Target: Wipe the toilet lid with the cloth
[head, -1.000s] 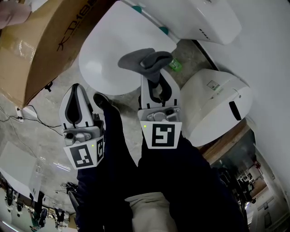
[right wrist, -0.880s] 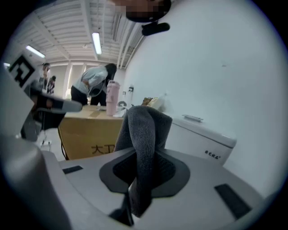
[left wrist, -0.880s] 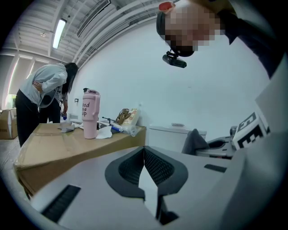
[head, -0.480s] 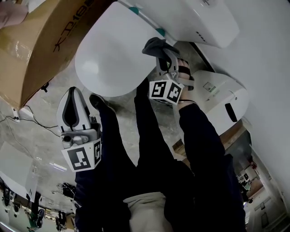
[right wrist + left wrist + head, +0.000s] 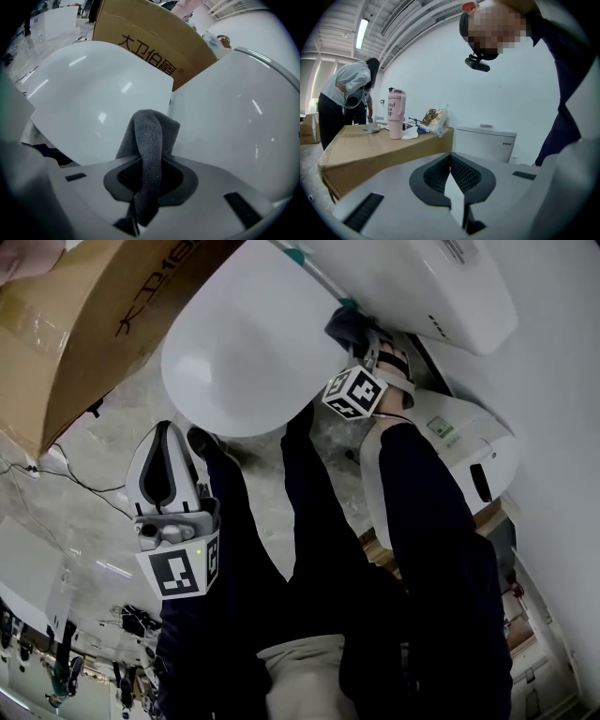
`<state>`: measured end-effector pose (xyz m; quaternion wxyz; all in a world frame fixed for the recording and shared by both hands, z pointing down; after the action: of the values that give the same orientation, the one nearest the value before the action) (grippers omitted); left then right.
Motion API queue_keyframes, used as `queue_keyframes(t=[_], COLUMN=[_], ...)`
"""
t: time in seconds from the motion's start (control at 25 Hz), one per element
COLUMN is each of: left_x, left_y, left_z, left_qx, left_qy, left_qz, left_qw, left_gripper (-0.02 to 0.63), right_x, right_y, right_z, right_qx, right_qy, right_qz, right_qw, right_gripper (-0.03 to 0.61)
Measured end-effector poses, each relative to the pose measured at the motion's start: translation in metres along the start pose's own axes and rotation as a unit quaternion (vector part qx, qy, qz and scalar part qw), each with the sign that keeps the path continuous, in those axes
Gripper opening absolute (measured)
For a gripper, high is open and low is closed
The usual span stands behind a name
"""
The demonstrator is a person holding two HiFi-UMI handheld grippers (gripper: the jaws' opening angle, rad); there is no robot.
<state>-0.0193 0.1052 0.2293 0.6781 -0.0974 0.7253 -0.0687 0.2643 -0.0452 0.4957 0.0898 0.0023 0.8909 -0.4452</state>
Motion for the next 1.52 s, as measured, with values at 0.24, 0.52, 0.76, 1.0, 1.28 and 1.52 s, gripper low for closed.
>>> queue_keyframes(t=[0.24,0.52,0.76,1.0,1.28,1.52], left_x=[-0.005,-0.006,-0.005,-0.006,-0.004,-0.005], left_y=[0.001,0.001,0.006,0.011,0.016,0.017], left_z=[-0.003,0.0,-0.005,-0.01,-0.021,-0.027], left_qx=[0.0,-0.028,-0.051,-0.061,-0.062,-0.053], left_qy=[0.007,0.0,-0.005,-0.003,-0.003,0.003], left_qz=[-0.002,-0.003,-0.004,-0.001,0.001,0.003], left_qw=[1.0,0.9996,0.9987,0.9981,0.9981,0.9986], left_gripper=[0.015,0.015,0.015,0.015,0.015,0.015], right_x=[0.003,0.014,0.025,0.042,0.07,0.089], right_y=[0.0,0.018,0.042,0.067,0.101,0.122], right_z=[-0.01,-0.052,-0.102,-0.148,-0.203,-0.238], right_qx=[-0.007,0.032,0.064,0.105,0.152,0.195], right_qy=[-0.019,-0.02,-0.039,-0.033,-0.026,-0.037], right_qz=[-0.006,-0.009,-0.02,-0.023,-0.009,-0.003], right_qw=[1.0,0.999,0.997,0.994,0.988,0.98], right_gripper=[0.064,0.064,0.064,0.064,0.066,0.066])
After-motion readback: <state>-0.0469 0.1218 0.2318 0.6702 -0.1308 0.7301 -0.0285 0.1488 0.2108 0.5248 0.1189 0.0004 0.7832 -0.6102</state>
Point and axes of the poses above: the fingertips, and each gripper's own axes: y backward along the fingers, z to its right, x out of its top, the point moved 2 cm from there along y, backward along the fingers, and after that the axes turned 4 degrees about z, right-handed, at the moved point
